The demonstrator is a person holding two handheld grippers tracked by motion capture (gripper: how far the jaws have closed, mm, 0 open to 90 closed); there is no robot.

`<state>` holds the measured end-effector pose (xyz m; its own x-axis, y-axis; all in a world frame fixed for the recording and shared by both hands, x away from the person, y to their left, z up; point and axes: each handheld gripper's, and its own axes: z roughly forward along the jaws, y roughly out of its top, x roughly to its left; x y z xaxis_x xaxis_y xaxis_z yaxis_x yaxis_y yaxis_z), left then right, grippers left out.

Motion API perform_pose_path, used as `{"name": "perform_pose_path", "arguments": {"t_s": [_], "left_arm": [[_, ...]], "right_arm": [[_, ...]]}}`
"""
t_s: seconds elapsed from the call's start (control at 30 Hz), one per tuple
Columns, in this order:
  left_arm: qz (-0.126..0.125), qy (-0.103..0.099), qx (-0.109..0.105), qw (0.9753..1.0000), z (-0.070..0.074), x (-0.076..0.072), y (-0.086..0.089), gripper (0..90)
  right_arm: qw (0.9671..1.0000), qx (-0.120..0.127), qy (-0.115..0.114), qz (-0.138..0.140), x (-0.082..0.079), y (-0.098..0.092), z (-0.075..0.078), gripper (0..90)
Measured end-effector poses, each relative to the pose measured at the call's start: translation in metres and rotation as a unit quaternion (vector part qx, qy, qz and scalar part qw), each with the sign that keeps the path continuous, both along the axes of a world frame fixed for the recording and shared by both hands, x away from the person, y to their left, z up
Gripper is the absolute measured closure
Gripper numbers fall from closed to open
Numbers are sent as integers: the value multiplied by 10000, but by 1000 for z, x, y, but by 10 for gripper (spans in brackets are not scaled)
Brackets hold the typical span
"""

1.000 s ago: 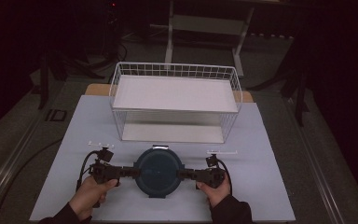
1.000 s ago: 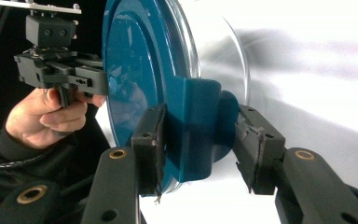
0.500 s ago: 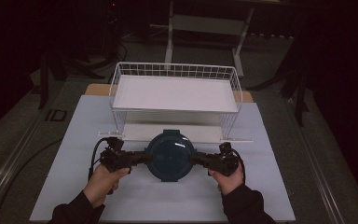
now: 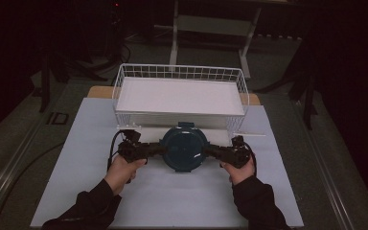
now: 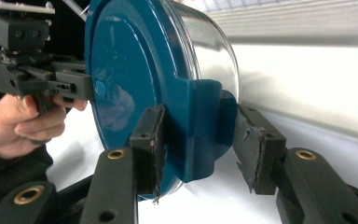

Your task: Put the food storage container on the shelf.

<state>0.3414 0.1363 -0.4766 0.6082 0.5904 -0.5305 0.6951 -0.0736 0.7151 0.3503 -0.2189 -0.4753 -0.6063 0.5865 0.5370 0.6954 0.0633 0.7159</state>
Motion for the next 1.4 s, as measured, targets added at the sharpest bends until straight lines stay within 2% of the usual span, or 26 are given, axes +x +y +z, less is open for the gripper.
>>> {"name": "perform_pose_path", "arguments": {"t_s": [0.23, 0.37, 0.4, 0.43, 0.53, 0.57, 0.7, 0.77, 0.97, 1.07, 1.13, 1.17, 1.2, 1.23, 1.3, 1.33, 1.37, 1.4], "left_arm": [[8, -75, -69, 9999, -13, 25, -4, 568], [-6, -73, -152, 9999, -22, 34, -3, 567], [53, -10, -163, 9999, -23, 35, -3, 567], [37, -73, -160, 9998, -27, 39, -2, 565], [51, -114, -216, 9997, -31, 43, 0, 564], [89, -49, -261, 9996, -33, 45, 1, 563], [95, -6, -308, 9995, -37, 48, 3, 563], [108, -16, -304, 9995, -36, 49, 3, 562], [175, 100, -331, 9993, -35, 50, 2, 560], [250, 324, -496, 9979, -38, 52, 2, 552], [220, 479, -588, 9969, -42, 55, 3, 536], [238, 475, -603, 9968, -44, 55, 3, 527], [315, 254, -469, 9981, -43, 53, 1, 496], [387, 153, -397, 9983, -41, 52, -1, 472], [463, 130, -389, 9981, -40, 53, -2, 468], [499, 75, -360, 9981, -39, 53, -2, 440], [518, -56, -292, 9982, -40, 53, -2, 433], [563, -82, -276, 9980, -40, 53, -2, 421]], "right_arm": [[9998, -43, -75, -164, 22, -2, -9, 548], [9997, -81, -67, -222, 27, -2, -13, 548], [9996, -69, -54, -254, 28, -2, -15, 548], [9996, -79, -38, -286, 31, 0, -19, 547], [9995, -69, -36, -314, 33, 1, -21, 547], [9993, -91, -42, -354, 35, 3, -22, 547], [9993, -120, -24, -364, 38, 5, -24, 547], [9993, -49, 3, -373, 40, 6, -26, 547], [9992, 60, 97, -396, 44, 4, -28, 539], [9984, -78, 6, -565, 43, 7, -26, 527], [9980, -73, 144, -615, 45, 7, -26, 509], [9978, -114, 99, -647, 45, 7, -26, 504], [9974, -137, 118, -695, 45, 7, -25, 495], [9969, -135, 158, -754, 46, 8, -25, 494], [9969, -138, 126, -769, 46, 8, -25, 492], [9966, -192, 33, -805, 47, 10, -24, 490], [9964, -219, -4, -822, 47, 10, -23, 489], [9960, -255, 7, -855, 47, 11, -22, 472]]}}
